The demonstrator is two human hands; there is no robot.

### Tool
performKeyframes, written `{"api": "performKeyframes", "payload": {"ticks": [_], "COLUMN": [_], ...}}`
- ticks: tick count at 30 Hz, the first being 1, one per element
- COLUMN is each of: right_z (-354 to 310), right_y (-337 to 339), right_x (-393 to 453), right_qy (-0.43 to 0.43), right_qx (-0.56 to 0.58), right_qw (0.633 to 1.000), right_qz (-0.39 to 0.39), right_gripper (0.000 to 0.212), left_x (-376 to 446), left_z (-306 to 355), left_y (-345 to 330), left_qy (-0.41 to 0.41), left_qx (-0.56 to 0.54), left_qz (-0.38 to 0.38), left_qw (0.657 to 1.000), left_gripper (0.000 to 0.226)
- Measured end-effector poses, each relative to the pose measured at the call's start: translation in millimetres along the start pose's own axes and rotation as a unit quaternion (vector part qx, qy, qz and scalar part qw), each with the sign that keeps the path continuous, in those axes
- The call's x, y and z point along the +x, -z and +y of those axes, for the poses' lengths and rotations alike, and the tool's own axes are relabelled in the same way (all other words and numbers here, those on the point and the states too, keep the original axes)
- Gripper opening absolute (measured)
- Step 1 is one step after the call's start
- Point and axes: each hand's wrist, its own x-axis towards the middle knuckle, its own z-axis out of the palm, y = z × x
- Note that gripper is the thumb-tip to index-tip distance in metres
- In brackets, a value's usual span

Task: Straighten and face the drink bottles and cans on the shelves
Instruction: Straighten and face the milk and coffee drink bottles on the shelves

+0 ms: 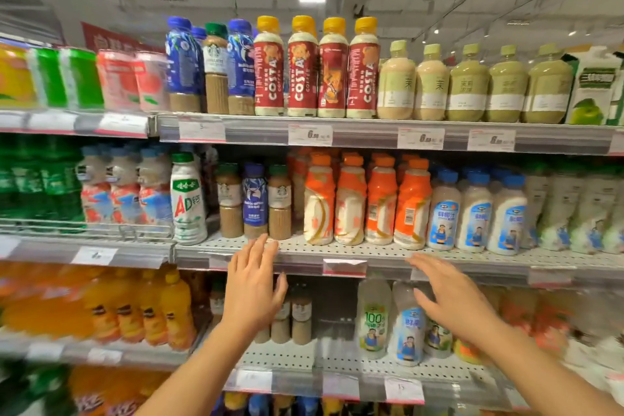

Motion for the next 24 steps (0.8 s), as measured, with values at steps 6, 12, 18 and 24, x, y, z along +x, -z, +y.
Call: {"api": "performKeyframes", "payload": {"ticks": [6, 12, 18, 24], "right_z": [-56, -66, -68, -74], "right_y": [-45, -61, -62, -63], "right_x": [31, 28, 27, 27], "right_qy": [-0.018, -0.056, -0.066, -0.079], "right_qx": [-0.093, -0.107, -0.062, -0.046], "right_qw": [0.995, 0.993, 0.996, 0.996], "right_qz": [-0.037, -0.018, -0.015, -0.014], "right_gripper": [0.085, 0.090, 0.093, 0.093], "left_x": [69, 146, 153, 136], "left_z": [-35, -41, -45, -40], "left_y": [54, 83, 81, 81], "left_qy": [0.004, 0.032, 0.067, 0.043], "left_qx": [-0.027, -0.007, -0.048, -0.137], "left_qz": [0.060, -0.022, -0.024, 0.061], "left_qw": [0.998, 0.999, 0.996, 0.988], "left_gripper": [0.066, 0.071, 0.057, 0.044]}}
